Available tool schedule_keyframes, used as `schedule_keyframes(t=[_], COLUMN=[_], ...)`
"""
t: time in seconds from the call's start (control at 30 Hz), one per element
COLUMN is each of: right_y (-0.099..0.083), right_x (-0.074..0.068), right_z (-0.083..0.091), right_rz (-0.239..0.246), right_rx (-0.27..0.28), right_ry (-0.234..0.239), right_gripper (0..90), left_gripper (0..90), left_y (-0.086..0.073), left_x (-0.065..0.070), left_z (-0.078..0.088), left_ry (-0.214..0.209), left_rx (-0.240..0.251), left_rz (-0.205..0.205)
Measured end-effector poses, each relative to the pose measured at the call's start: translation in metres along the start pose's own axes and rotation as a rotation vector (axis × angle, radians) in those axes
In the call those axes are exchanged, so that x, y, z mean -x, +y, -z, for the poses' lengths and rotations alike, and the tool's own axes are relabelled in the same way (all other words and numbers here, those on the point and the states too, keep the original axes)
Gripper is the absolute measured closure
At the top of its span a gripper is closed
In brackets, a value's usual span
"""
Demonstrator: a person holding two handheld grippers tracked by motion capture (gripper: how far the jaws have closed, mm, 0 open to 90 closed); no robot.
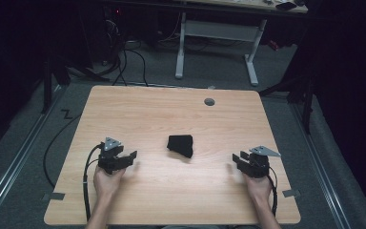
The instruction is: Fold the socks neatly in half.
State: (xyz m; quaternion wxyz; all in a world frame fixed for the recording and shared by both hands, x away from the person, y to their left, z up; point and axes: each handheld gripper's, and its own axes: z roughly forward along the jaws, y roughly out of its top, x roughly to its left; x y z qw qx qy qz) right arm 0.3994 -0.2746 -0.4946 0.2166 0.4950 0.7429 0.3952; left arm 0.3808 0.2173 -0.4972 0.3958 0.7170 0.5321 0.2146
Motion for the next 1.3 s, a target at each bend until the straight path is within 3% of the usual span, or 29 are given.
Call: schedule_keyframes(t=[0.7, 0.87, 1.03, 1.3], right_y=[-0.007, -0.007, -0.007, -0.007], right_x=[0.011, 0.005, 0.007, 0.007], right_z=[-0.008, -0.009, -0.009, -0.009], right_rz=[0.001, 0.046, 0.031, 0.033], right_rx=[-0.058, -0.071, -0.078, -0.080], right_ry=[-0.075, -0.107, -0.105, -0.101], right_gripper=[53.5, 49.3, 43.9, 43.1], left_gripper=[36.1, 35.7, 33.6, 31.5], left_y=[-0.007, -0.007, -0.007, -0.007], left_x=[0.003, 0.007, 0.006, 0.006], left_z=[-0.010, -0.011, -0.012, -0.012], left_ry=[0.071, 0.088, 0.094, 0.091], left_rx=[-0.051, -0.057, -0.059, -0.061], left_rz=[-0.058, -0.086, -0.080, -0.080])
